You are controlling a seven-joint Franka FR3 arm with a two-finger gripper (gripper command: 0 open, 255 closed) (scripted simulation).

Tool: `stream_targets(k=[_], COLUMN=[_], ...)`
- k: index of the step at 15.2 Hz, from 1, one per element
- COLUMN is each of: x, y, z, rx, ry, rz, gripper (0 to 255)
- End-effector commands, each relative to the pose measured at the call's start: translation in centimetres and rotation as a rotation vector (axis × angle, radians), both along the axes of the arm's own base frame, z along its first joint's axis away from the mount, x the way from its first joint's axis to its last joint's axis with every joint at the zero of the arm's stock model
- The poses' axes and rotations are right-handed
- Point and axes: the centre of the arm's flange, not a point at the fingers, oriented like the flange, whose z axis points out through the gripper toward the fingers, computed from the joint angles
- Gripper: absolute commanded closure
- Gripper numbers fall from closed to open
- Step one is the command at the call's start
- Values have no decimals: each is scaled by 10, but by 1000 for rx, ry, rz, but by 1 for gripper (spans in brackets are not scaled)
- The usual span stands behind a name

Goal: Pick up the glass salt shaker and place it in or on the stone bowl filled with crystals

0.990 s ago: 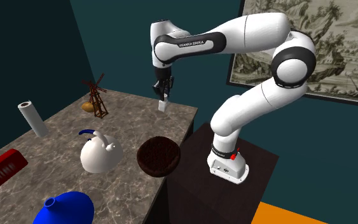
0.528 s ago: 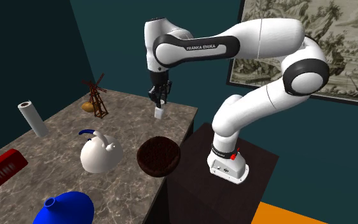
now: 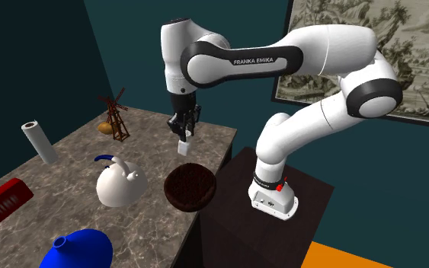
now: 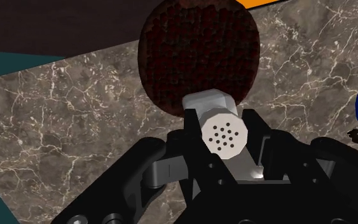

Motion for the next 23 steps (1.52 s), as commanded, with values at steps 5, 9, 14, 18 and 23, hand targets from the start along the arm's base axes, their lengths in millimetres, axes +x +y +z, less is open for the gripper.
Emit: stream_targets(k=[5,9,14,18,23], x=[-9,-9,-9,-9,-9], y=[9,9,9,9,9], z=[-24,-45,-72,-93,-112], rx=[0,0,0,0,0], ry=[1,1,1,1,1], rz=[-1,-1,-1,-1,-1], gripper=[255,255,255,255,255])
